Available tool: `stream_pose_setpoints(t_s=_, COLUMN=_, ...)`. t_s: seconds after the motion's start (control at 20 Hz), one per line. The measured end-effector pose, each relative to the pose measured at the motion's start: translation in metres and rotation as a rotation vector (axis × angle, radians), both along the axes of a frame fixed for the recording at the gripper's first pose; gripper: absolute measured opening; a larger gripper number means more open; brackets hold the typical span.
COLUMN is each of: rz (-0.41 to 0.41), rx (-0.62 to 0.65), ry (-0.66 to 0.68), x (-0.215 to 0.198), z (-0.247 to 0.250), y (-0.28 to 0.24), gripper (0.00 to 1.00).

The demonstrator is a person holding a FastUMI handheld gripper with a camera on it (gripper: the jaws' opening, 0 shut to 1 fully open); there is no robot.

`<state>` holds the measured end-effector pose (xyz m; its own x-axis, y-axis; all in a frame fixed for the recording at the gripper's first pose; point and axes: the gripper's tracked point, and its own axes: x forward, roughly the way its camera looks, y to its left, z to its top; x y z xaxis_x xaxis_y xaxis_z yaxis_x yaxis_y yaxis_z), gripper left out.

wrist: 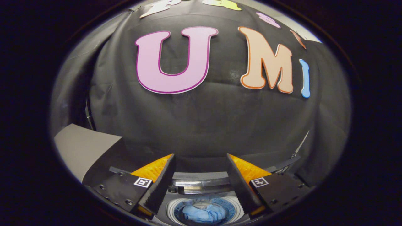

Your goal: Put the clothes into the washing machine and then close the washing machine lid.

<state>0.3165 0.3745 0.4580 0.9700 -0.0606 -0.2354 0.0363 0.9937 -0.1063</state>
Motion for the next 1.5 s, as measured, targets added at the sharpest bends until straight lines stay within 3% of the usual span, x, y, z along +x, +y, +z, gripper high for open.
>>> stream_pose_setpoints(t_s=0.55, rz=0.008, rx=0.053, ry=-0.001, x=-0.068, z=-0.058, y=-0.006, gripper=0.98)
stream_pose_setpoints(t_s=0.85, rz=0.021, rx=0.045, ry=-0.052, x=-0.096, z=-0.064, y=-0.018, gripper=0.98)
stream_pose_setpoints(t_s=1.5, rz=-0.056, rx=-0.076, ry=-0.270, x=-0.216, z=-0.063, y=-0.124, gripper=0.98)
